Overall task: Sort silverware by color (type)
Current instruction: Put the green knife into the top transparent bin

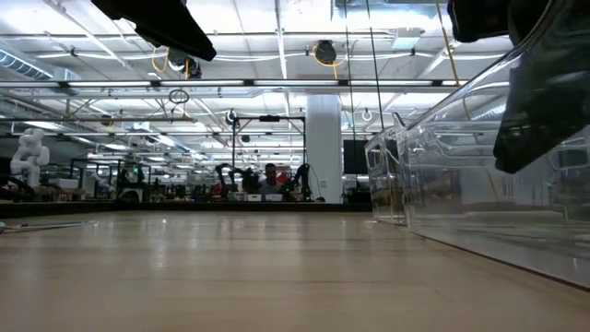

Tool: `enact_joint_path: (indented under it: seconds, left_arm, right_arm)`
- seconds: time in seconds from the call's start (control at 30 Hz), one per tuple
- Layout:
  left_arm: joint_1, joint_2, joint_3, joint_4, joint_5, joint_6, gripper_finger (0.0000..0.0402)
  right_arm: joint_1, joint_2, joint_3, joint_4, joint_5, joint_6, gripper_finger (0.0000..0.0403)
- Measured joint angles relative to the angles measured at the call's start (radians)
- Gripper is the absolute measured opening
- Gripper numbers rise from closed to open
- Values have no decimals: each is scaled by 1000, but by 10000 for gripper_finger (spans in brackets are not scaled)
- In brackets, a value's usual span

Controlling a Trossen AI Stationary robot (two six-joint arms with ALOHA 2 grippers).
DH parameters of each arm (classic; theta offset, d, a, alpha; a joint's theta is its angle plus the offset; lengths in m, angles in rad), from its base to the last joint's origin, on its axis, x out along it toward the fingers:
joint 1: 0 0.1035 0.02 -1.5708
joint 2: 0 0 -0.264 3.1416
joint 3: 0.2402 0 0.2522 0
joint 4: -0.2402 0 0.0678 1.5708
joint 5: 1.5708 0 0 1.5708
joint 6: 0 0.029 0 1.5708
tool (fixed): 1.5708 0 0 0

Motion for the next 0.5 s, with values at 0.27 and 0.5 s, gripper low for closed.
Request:
enact_joint_path:
  seconds: [0.27,0.5]
  left_arm:
    - [0,0,0,-11,0,0,106]
    - [0,0,0,-104,1,-66,106]
  right_arm:
    - [18,-38,18,-6,4,-43,91]
    - [58,-48,195,-142,171,-214,91]
